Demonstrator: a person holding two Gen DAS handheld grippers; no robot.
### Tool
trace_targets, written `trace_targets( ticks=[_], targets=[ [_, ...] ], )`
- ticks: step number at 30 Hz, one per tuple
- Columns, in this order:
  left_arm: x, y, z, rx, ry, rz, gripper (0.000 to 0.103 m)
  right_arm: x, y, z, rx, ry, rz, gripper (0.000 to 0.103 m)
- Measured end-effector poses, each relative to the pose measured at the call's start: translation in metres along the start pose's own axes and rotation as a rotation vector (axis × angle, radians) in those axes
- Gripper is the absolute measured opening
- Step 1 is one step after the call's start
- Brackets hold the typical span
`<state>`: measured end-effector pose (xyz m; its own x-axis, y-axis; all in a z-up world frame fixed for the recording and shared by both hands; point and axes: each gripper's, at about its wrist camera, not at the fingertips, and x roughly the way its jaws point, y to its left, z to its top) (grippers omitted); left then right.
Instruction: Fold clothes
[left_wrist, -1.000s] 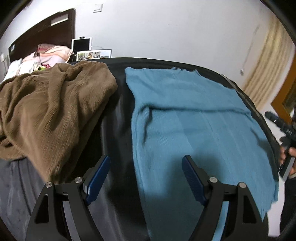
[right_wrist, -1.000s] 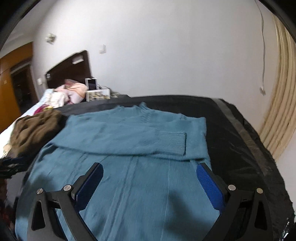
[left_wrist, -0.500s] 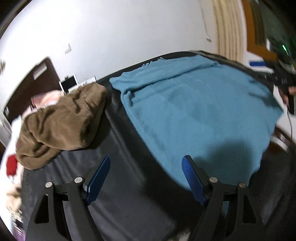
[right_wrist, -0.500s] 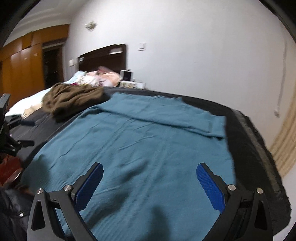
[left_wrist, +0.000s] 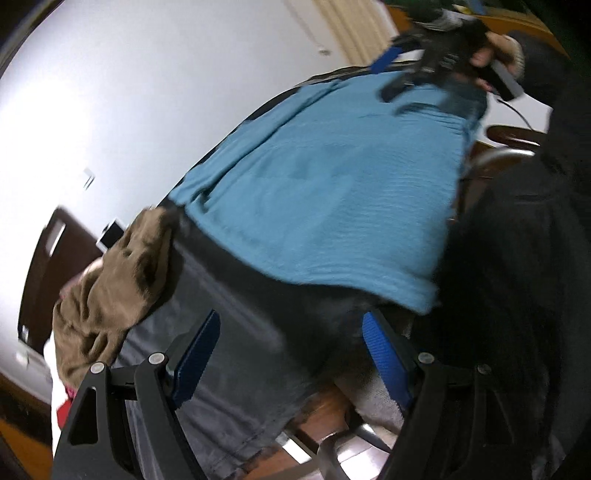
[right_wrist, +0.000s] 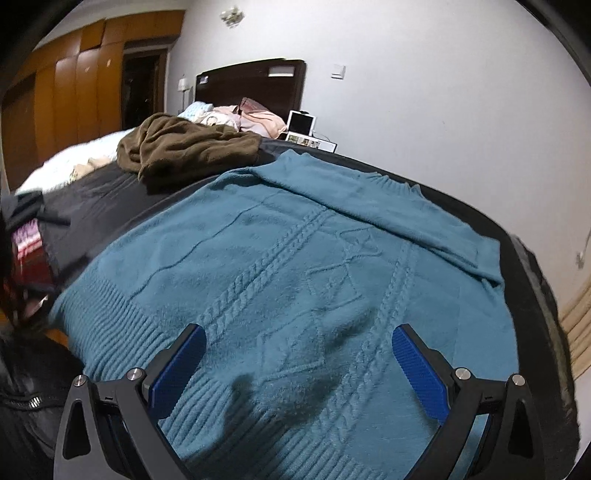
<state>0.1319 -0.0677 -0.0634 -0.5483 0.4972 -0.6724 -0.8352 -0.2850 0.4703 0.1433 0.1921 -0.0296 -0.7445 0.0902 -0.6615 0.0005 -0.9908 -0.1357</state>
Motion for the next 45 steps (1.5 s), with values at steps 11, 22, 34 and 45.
trace_targets(
  ticks=[11,22,34,45],
  targets=[
    [0.018,-0.027,0.033,0.076,-0.027,-0.058,0.083,-0.004,-0.03,-0.008,0.156,-0.029,-0.003,0.102],
    [0.031,0.005,0.067,-0.11,-0.085,-0.133,0.066,-0.021,-0.057,-0.024,0.262,-0.098,-0.065,0.102],
    [0.049,0.028,0.08,-0.308,-0.069,-0.239,0.011,-0.053,-0.078,-0.049,0.315,-0.181,-0.032,0.102],
    [0.064,0.027,0.077,-0.355,-0.018,-0.351,0.013,-0.078,-0.09,-0.067,0.32,-0.208,-0.097,0.102]
  ],
)
